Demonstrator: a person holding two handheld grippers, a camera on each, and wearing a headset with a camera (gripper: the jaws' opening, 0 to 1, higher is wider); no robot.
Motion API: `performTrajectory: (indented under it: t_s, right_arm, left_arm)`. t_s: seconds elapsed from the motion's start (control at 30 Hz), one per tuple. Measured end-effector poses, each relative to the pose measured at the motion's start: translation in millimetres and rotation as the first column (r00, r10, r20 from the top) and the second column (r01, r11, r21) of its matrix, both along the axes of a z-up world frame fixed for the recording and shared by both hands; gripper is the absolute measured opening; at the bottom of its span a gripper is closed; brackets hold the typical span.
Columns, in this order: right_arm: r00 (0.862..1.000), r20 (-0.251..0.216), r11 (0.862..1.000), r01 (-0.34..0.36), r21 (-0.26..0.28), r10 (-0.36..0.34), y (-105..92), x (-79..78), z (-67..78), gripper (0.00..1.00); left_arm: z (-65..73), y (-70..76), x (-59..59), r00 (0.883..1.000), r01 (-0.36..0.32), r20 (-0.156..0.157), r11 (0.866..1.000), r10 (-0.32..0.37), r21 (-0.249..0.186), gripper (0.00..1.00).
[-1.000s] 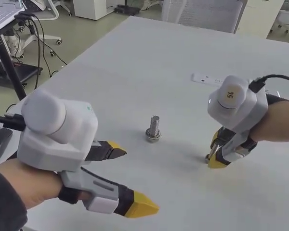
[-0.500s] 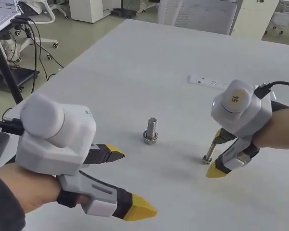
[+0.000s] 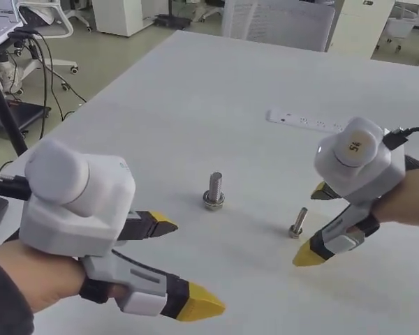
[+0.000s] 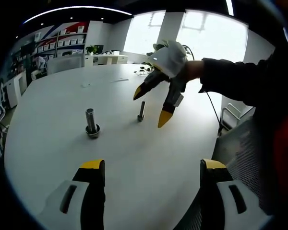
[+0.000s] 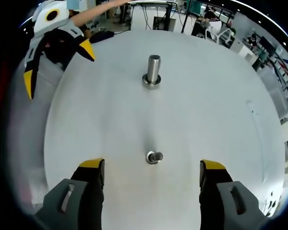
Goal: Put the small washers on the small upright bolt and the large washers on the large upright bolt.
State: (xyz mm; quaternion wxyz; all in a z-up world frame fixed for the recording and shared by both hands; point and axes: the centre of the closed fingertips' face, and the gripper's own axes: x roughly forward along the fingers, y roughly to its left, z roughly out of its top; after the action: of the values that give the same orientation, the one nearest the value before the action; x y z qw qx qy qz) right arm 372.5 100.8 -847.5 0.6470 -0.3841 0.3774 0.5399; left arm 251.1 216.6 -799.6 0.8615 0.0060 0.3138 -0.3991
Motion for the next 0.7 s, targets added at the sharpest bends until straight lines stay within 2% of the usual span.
performTrajectory:
  t_s: [0.33,0.5,0.7]
  right_arm:
    - [0.998,0.024,0.996,0.054,0.077,-0.056,-4.3,-3.7,12.4,0.86]
    - [0.997,0.029,0.992,0.074,0.106,-0.078,-7.2,-11.5,18.4,0.86]
    - [0.991,0.035,0.98,0.119,0.16,-0.126,-9.9,-22.8,27.6,0.85]
  left_arm:
    - [0.4,-0.7,1.8,1.0,0.003,0.001,1.0,-0.003,0.001,0.81]
    - [1.5,-0.5,2.5,1.0,0.002,0.005,1.0,-0.002,-0.002,0.81]
    - [3.1,-0.4,2.8,1.0,0.003,0.013,1.0,-0.003,-0.003,0.81]
